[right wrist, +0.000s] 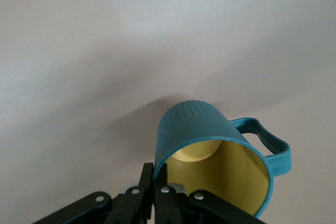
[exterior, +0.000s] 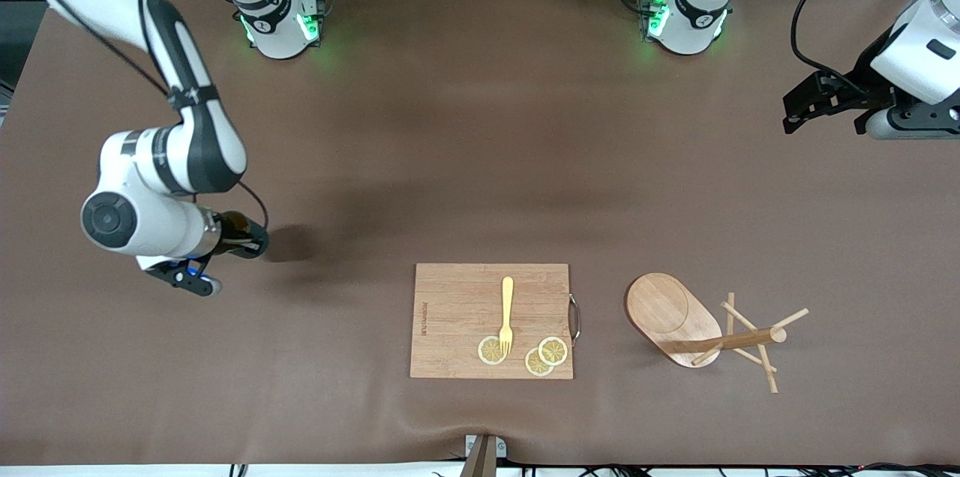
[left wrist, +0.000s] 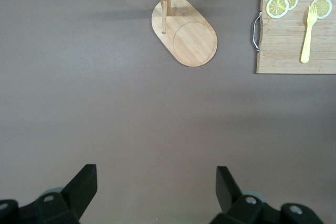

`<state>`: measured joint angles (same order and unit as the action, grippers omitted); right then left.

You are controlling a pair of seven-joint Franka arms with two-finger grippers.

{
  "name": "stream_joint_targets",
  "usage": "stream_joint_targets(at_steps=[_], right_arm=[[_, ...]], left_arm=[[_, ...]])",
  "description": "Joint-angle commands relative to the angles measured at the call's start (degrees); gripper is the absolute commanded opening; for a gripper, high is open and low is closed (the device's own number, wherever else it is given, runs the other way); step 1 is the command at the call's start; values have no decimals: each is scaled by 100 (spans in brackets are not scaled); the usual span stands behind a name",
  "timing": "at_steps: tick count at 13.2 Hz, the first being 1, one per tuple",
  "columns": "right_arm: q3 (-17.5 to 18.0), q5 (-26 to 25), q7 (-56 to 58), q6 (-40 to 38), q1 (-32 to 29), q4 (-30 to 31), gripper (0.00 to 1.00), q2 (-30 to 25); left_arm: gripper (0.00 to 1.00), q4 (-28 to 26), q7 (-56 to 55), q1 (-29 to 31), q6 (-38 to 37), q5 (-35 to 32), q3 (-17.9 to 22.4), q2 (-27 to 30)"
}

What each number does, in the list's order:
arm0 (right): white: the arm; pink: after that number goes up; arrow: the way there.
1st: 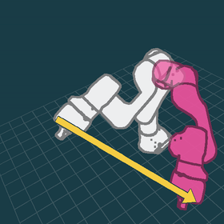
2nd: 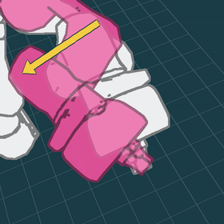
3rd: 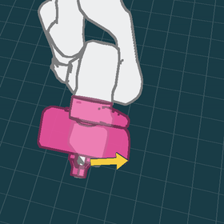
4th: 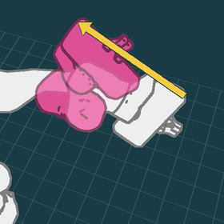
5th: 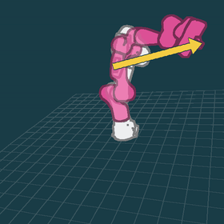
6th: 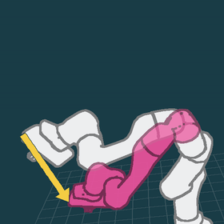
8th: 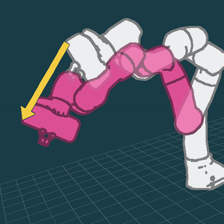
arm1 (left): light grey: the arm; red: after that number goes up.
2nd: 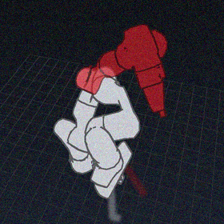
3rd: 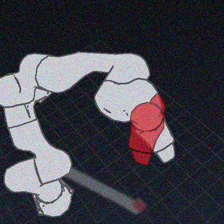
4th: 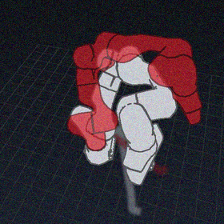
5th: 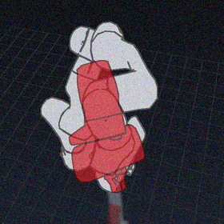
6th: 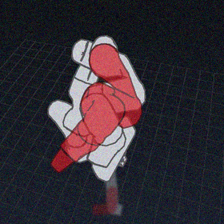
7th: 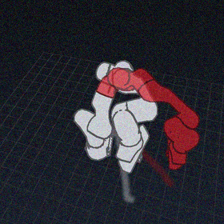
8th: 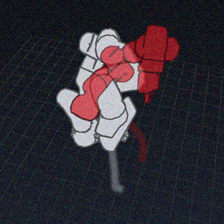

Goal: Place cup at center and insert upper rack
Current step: 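Carry the teal mug with the right gripper to the table center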

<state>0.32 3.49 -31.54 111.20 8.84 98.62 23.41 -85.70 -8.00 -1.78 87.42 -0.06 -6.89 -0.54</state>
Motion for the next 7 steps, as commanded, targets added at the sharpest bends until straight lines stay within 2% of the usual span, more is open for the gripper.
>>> stream_joint_targets(at_steps=[1,4,7], right_arm=[[273,458,-807,-169,250,69,0,-354],[1221,477,-2448,-160,268,-62,0,-398],[1995,477,-3838,-90,338,-133,0,-390]], left_arm=[[100,44,106,11,-67,6,-5,1],[100,44,106,2,-67,6,-5,1],[100,35,97,11,-67,6,-5,1]])
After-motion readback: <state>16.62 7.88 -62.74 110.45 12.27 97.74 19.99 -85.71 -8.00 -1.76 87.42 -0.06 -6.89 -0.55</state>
